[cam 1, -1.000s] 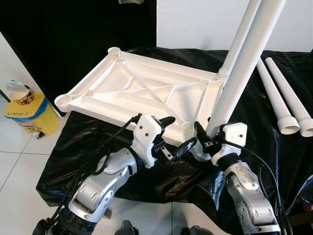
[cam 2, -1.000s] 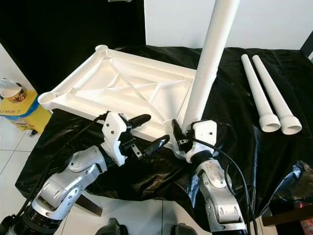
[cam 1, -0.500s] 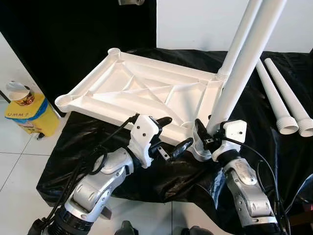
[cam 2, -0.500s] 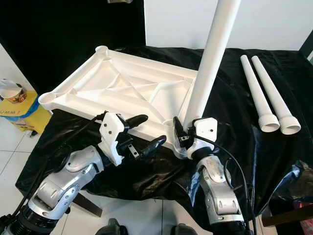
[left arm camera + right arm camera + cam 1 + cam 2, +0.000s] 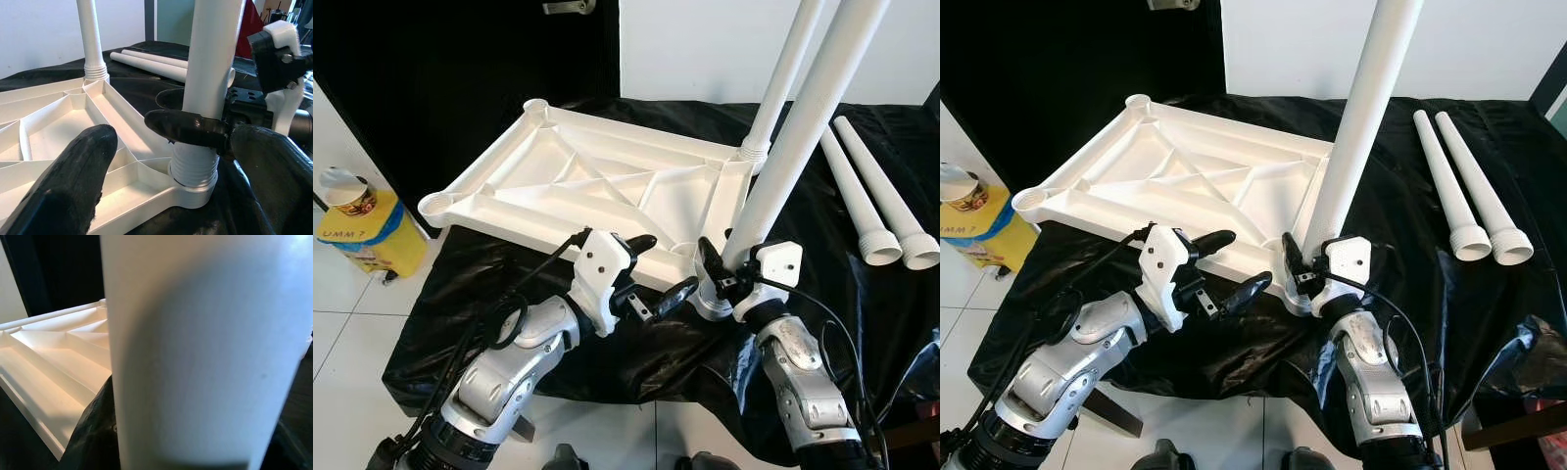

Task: Building children table

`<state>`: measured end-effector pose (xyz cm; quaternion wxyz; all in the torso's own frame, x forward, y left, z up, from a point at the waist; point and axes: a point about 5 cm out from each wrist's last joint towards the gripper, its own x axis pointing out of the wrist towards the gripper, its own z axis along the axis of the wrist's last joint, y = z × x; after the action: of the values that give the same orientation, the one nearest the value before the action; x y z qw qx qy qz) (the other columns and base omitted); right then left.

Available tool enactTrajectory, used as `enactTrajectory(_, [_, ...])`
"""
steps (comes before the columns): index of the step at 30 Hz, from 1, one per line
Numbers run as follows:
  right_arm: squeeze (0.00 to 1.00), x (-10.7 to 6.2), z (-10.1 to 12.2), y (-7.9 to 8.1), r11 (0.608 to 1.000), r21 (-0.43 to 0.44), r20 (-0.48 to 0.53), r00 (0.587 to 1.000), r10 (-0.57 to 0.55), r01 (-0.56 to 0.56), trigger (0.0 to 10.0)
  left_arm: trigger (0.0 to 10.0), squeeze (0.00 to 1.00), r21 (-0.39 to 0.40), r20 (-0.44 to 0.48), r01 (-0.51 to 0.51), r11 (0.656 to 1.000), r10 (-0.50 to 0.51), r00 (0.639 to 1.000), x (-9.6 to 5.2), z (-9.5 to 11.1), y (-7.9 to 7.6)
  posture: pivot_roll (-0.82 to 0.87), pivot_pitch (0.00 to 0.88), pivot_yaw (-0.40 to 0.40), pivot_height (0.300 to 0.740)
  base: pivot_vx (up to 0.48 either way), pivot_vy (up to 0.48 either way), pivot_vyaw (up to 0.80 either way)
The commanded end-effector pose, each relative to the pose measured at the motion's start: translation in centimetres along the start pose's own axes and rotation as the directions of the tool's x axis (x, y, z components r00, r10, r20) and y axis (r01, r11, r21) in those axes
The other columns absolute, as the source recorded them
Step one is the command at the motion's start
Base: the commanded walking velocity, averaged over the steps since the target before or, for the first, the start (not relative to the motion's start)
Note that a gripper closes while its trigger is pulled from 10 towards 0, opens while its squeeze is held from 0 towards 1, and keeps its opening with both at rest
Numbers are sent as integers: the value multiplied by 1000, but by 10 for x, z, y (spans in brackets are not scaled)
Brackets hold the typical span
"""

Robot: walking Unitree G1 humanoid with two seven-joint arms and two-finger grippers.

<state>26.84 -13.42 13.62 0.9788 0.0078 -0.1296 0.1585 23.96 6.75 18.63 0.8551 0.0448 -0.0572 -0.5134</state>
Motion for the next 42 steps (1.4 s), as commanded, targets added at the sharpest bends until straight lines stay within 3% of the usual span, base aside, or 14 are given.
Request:
enactTrajectory(1, [0,-10,-16,9,998,-16,-64,996,55,-56,10000,10000,0,10,-2,93,996,-93,996,0,4,-5,28,95,-6,740,0,0,0])
enactTrajectory(17, [0,-20,-26,6,979,-169,-21,993,115,-117,10000,10000,0,9,-15,105,994,-105,994,-3,6,-5,35,106,7,740,0,0,0])
enactTrajectory(28, [0,-24,-29,14,969,-164,-4,983,185,-183,10000,10000,0,10,-22,102,995,-102,995,-5,7,-5,45,107,8,740,0,0,0])
enactTrajectory(34, [0,-26,-34,8,956,-219,-9,980,198,-195,10000,10000,0,11,-25,105,994,-104,994,-6,8,-5,45,110,14,740,0,0,0])
enactTrajectory(39, [0,-25,-35,5,965,-194,-16,984,177,-177,10000,10000,0,11,-27,106,994,-105,994,-6,8,-5,46,110,14,740,0,0,0])
enactTrajectory(40, [0,-25,-39,4,978,-132,-48,987,154,-159,10000,10000,0,12,-28,105,994,-104,994,-6,8,-4,48,110,13,740,0,0,0])
enactTrajectory(42, [0,-25,-43,4,985,-93,-77,988,137,-144,10000,10000,0,12,-28,104,994,-104,994,-6,8,-4,48,110,13,740,0,0,0])
